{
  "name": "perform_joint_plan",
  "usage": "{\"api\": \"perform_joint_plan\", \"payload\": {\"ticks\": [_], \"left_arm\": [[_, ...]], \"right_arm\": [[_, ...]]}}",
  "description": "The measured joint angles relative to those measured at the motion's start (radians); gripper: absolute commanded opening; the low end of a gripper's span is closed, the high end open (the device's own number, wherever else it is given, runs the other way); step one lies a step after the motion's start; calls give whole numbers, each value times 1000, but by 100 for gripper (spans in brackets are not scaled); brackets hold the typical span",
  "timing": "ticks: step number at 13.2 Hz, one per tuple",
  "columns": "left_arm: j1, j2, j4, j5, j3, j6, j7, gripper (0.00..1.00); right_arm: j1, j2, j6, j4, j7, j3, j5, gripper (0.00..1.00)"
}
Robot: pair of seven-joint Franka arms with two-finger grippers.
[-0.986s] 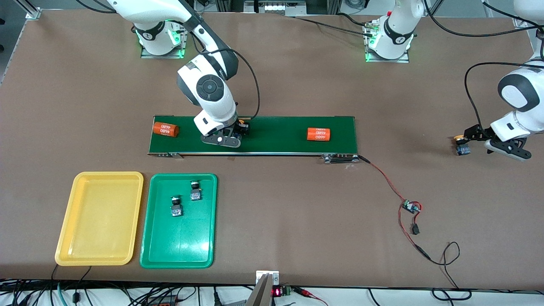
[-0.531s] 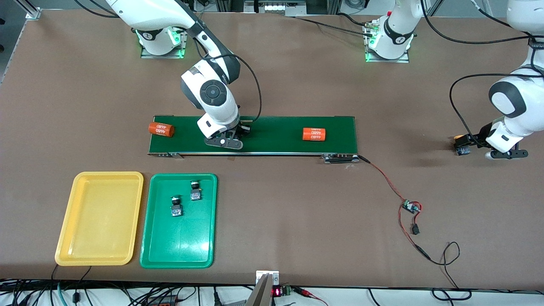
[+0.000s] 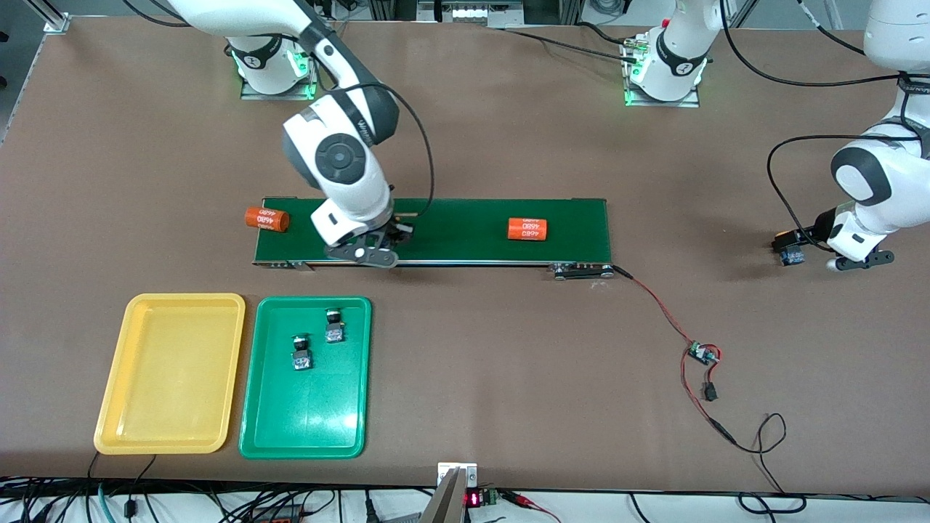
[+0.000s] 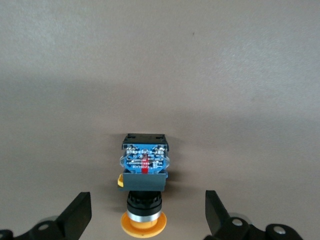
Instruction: Sort buttons by color to trays
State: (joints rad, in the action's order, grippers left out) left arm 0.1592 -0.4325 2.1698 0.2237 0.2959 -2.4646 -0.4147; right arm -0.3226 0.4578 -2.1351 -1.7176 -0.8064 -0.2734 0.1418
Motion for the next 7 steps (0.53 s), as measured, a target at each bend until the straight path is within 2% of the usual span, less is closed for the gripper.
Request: {"api": "perform_joint_plan", "payload": {"ticks": [2,7], "left_arm": [[0,-7,0,-21,0,-4,0,100],[0,-22,0,-51,0,-29,0,98]], "right_arm": [[65,-1,4,36,86,18,0,0],[321,30,5,88,416,29,0,0]]}}
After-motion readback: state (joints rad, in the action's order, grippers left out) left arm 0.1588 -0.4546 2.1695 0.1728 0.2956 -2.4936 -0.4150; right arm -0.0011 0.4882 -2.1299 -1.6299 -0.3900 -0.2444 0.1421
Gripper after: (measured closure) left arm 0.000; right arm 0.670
